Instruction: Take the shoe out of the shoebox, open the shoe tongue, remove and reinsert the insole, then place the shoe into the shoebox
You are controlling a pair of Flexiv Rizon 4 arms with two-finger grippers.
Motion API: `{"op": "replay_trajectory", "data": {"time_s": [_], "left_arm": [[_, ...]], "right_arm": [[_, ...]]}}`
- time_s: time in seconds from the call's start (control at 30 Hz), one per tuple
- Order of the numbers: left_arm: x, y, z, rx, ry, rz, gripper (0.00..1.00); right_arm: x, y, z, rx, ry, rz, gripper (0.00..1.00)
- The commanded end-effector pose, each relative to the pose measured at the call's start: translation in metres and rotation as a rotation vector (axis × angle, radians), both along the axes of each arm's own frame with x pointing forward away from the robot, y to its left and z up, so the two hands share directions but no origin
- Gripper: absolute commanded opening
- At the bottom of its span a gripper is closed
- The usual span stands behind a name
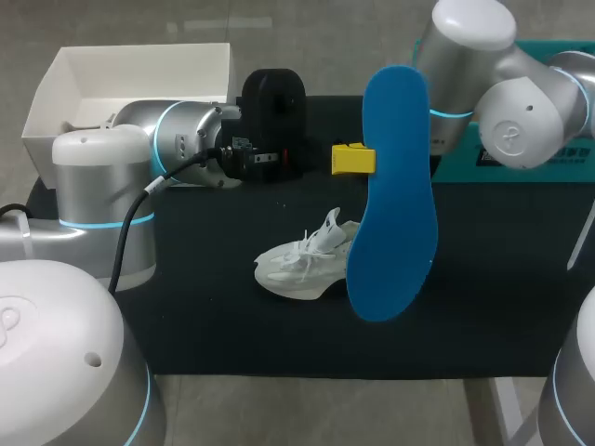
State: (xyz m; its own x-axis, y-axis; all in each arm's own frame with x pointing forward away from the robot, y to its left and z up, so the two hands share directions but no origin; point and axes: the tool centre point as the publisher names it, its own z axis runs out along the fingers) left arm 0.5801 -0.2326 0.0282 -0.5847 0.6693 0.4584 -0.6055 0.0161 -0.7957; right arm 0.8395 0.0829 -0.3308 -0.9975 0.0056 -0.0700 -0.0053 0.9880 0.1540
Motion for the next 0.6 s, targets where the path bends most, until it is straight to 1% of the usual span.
{"op": "replay_trajectory", "data": {"time_s": [0.03, 0.2, 0.23, 0.27, 0.3, 0.33, 0.37, 0.43, 0.5, 0.53, 0.57, 0.6], "left_arm": [[0.000, -0.001, -0.001, -0.003, 0.001, -0.001, 0.00], [0.000, -0.001, -0.001, -0.003, 0.001, -0.001, 0.00], [0.000, -0.001, -0.001, -0.003, 0.001, -0.001, 0.00], [0.000, -0.001, -0.001, -0.003, 0.001, -0.001, 0.00], [0.000, -0.001, -0.001, -0.003, 0.001, -0.001, 0.00], [0.000, -0.001, -0.001, -0.003, 0.001, -0.001, 0.00], [0.000, -0.001, -0.001, -0.003, 0.001, -0.001, 0.00], [0.000, -0.001, -0.001, -0.003, 0.001, -0.001, 0.00], [0.000, -0.001, -0.001, -0.003, 0.001, -0.001, 0.00], [0.000, -0.001, -0.001, -0.003, 0.001, -0.001, 0.00], [0.000, -0.001, -0.001, -0.003, 0.001, -0.001, 0.00], [0.000, -0.001, -0.001, -0.003, 0.001, -0.001, 0.00]], "right_arm": [[0.017, 0.019, -0.019, -0.025, 0.022, 0.009, 1.00], [0.018, 0.035, -0.027, 0.014, 0.031, 0.043, 1.00], [0.017, 0.038, -0.030, 0.023, 0.034, 0.048, 0.97], [0.016, 0.041, -0.033, 0.022, 0.037, 0.050, 0.89], [0.015, 0.044, -0.037, 0.031, 0.046, 0.060, 0.84], [0.015, 0.046, -0.040, 0.032, 0.047, 0.061, 0.76], [0.015, 0.047, -0.043, 0.039, 0.053, 0.061, 0.73], [0.015, 0.048, -0.047, 0.049, 0.060, 0.055, 0.46], [0.012, 0.048, -0.049, 0.063, 0.065, 0.053, 0.36], [0.011, 0.049, -0.050, 0.070, 0.070, 0.054, 0.33], [0.009, 0.048, -0.052, 0.074, 0.075, 0.055, 0.24], [0.007, 0.048, -0.053, 0.084, 0.088, 0.054, 0.19]]}}
